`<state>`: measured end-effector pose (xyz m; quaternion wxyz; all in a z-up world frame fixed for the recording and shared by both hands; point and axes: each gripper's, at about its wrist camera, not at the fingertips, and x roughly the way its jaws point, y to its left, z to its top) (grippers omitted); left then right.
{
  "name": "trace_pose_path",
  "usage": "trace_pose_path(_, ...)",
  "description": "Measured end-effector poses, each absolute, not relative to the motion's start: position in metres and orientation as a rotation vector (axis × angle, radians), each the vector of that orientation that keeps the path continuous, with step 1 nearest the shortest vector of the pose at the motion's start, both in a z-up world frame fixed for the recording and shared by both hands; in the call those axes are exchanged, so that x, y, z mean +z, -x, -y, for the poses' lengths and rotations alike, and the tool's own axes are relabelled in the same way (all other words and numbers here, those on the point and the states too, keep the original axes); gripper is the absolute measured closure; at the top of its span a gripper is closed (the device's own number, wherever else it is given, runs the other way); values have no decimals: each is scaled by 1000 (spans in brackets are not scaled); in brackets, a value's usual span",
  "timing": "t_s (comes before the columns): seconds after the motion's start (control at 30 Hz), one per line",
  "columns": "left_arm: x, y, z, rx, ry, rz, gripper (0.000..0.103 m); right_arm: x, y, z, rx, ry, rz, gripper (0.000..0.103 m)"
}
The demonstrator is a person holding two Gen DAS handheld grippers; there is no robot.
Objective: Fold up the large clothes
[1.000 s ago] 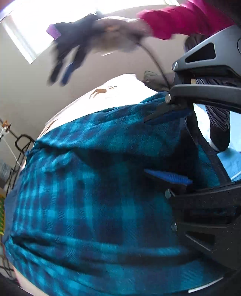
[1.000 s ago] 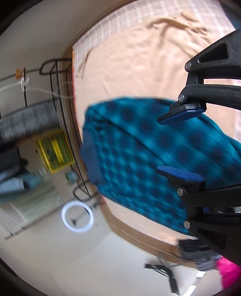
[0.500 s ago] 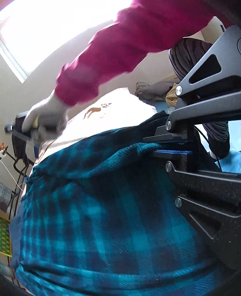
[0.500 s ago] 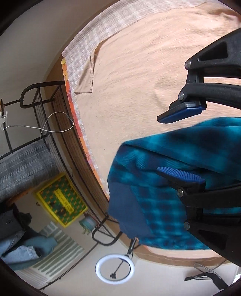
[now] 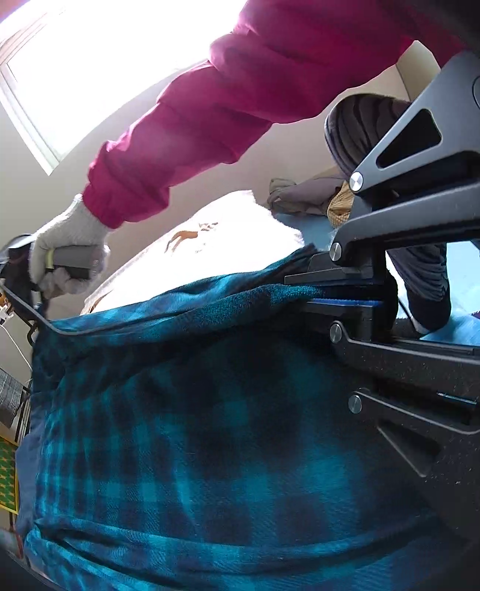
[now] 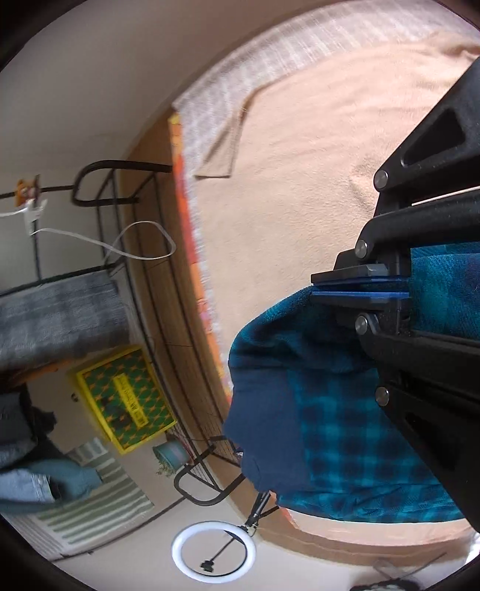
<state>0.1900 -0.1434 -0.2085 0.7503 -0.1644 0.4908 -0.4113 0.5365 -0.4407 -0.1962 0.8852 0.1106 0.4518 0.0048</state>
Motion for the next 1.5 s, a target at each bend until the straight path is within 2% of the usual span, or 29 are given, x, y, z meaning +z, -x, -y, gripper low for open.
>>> trace_pose_path(0.13, -207, -185, 132, -894, 386, -1069, 101, -161, -535, 396, 33, -109, -882, 103)
trace_pose_path(0.27, -214, -187, 115, -859, 427, -1082, 101, -159, -552, 341, 85, -7, -887, 103)
trace_pose_path(0.4, -228, -195, 102, -811, 475, -1116, 101, -198, -582, 290, 102, 112, -951, 103)
trace_pose_path(0.57, -245, -201, 102, -790, 500, -1166, 101, -271, -609, 258, 95, 185, -1080, 103)
trace_pose_path(0.67, -248, -200, 105, -777, 497, -1172, 101, -278, -608, 257, 111, 182, -1053, 96)
trace_pose_path(0.7, -247, -200, 104, -780, 498, -1169, 101, -274, -608, 260, 117, 165, -1061, 87)
trace_pose_path(0.77, -244, -198, 104, -781, 485, -1163, 101, -257, -600, 271, 122, 114, -1050, 82)
trace_pose_path(0.87, -241, -192, 107, -770, 471, -1156, 101, -212, -569, 296, 140, 53, -969, 74)
trace_pose_path(0.93, -238, -191, 104, -765, 461, -1161, 93, -184, -543, 318, 156, -26, -940, 74)
trace_pose_path(1.07, -231, -185, 97, -763, 481, -1154, 86, -138, -467, 365, 219, -187, -897, 72)
trace_pose_path(1.13, -228, -183, 90, -762, 495, -1146, 75, -124, -417, 383, 248, -232, -885, 70)
trace_pose_path(1.17, -226, -183, 87, -759, 502, -1141, 74, -122, -402, 388, 258, -244, -886, 69)
trace_pose_path(1.3, -228, -185, 83, -745, 524, -1154, 71, -136, -311, 406, 283, -267, -938, 63)
trace_pose_path(1.5, -234, -187, 84, -711, 523, -1173, 71, -212, -230, 404, 317, -338, -1133, 63)
